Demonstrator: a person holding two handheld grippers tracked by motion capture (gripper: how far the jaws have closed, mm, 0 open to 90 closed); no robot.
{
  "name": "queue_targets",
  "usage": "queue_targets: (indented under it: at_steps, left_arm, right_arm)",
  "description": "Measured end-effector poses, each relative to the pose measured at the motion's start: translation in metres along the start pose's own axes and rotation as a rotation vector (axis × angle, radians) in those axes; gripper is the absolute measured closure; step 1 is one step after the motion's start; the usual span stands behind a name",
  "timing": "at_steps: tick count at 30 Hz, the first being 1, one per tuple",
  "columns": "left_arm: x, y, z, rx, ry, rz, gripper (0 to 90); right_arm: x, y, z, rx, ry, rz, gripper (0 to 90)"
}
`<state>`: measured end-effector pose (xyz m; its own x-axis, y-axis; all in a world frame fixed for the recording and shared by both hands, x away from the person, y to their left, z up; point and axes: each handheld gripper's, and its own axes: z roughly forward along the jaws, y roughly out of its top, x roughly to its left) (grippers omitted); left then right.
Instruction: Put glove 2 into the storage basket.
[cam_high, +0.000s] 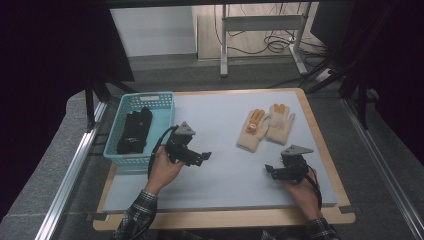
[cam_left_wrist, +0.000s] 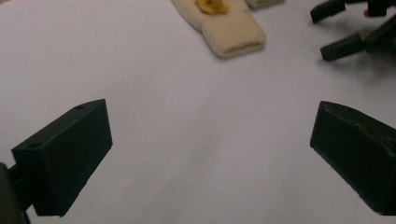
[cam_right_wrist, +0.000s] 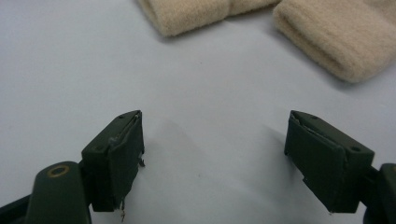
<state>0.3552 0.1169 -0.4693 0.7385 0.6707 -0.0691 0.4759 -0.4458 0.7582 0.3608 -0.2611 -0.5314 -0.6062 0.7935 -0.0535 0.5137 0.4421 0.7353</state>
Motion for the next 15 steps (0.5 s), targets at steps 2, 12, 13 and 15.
queue_targets:
  at_steps: [2,12,13,15]
  left_arm:
    - [-0.006,-0.008,0.005,0.010,0.001,0.003,0.0]
    - [-0.016,-0.050,0.022,0.062,0.036,-0.022,0.0]
    - [-0.017,-0.054,0.023,0.070,0.038,-0.032,0.0]
    - [-0.017,-0.063,0.025,0.085,0.052,-0.039,0.0]
  right_arm:
    - [0.000,0.000,0.000,0.000,0.000,-0.001,19.5]
    - [0.000,0.000,0.000,0.001,0.001,0.002,19.5]
    - [0.000,0.000,0.000,0.001,0.001,0.002,19.5]
    - [0.000,0.000,0.000,0.001,0.001,0.002,19.5]
